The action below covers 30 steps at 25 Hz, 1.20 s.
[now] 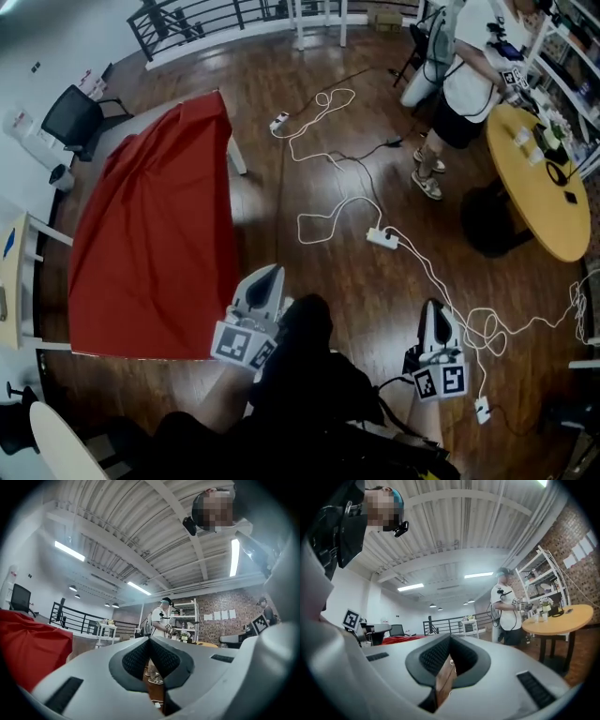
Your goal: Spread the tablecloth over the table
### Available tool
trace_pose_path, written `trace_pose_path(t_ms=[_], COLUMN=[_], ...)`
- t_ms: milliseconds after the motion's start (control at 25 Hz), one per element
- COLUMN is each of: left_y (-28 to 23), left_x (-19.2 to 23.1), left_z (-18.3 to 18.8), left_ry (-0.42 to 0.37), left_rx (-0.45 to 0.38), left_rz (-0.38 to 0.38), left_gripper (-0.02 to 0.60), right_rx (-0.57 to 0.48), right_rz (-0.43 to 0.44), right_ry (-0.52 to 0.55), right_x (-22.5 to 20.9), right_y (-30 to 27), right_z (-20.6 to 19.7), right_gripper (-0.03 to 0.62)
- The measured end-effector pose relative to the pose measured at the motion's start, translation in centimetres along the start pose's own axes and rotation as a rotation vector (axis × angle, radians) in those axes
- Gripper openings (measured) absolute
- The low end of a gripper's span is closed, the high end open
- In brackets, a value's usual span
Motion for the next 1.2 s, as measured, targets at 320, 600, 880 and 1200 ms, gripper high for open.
trace_pose_path(t_ms=[320,600,880,1200], left_y=[-13.8,-25.7,-36.8,-36.2], left_x=[1.4,15.1,33.2,46.1], left_z=[0.6,-1.6,4.6,6.7], left_ry=[-0.086,-0.152,-0.109,-0.137], left_rx=[-0.013,0.003,-0.051,-0.078], left_rz=[-0.169,-0.153,-0.113,0.121], left_gripper=[0.000,0.000,0.000,0.000], right_rx=[-0.019,-0.014,-0.069,-0.036], right_rz=[-0.082,-0.028,0.057,0.317], right_ry=[-0.062,-0.011,-0.056,-0.014], right_x=[-5.3,-1.5,4.2,13.5], right_y=[-7.9,-28.8,-54.1,-70.6], right_z=[-1.0,-3.1,2.6,4.3], right_gripper=[0.006,0.006,0.005,0.006])
Point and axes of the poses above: the fingertips, and each gripper's own axes: y backward along the fingers, x to its left, z out of its top, the point moved 6 cm from there along y, backward along the fingers, and after that the axes turned 11 degrees about -z, right-handed, at the moved point
